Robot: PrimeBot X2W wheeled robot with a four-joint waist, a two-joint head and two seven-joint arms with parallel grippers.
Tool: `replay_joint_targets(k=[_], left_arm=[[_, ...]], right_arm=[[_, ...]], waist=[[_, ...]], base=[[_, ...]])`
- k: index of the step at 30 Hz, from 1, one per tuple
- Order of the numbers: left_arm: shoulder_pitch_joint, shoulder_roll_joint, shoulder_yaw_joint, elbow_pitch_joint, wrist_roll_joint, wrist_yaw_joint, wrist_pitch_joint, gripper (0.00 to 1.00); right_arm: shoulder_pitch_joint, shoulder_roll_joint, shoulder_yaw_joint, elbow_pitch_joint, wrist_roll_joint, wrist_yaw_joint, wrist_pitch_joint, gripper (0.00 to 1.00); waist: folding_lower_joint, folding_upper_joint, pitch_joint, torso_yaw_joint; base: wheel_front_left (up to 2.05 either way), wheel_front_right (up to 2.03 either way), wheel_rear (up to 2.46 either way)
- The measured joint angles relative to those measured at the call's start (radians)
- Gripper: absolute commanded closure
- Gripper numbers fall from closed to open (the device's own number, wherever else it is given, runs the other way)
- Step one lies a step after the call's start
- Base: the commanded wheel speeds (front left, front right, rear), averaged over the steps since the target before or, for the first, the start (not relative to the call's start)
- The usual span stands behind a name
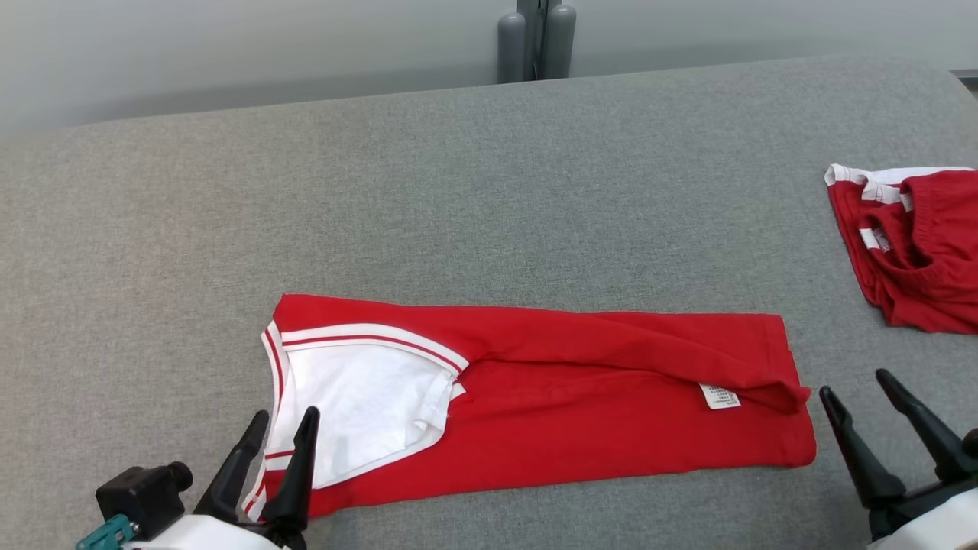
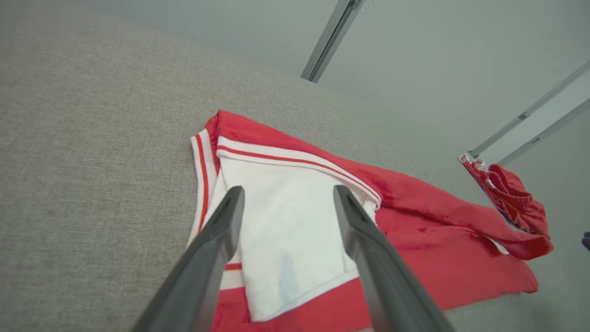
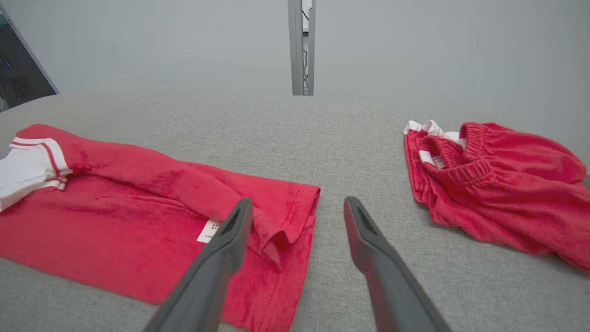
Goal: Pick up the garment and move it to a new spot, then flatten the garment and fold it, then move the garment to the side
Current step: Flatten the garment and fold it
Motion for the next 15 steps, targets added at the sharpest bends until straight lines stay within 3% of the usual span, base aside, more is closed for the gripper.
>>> replay_joint_targets(k=[15], left_arm=[[-0.096, -0.070, -0.061, 0.074, 0.067, 0.001, -0.060, 0.00]], right_arm=[[-0.091, 0.072, -0.118, 0.089, -0.035, 0.000, 0.040, 0.00]], waist=[[0.0000, 0.0000, -0.019, 0.042]], base=[[0.00, 0.00, 0.00]])
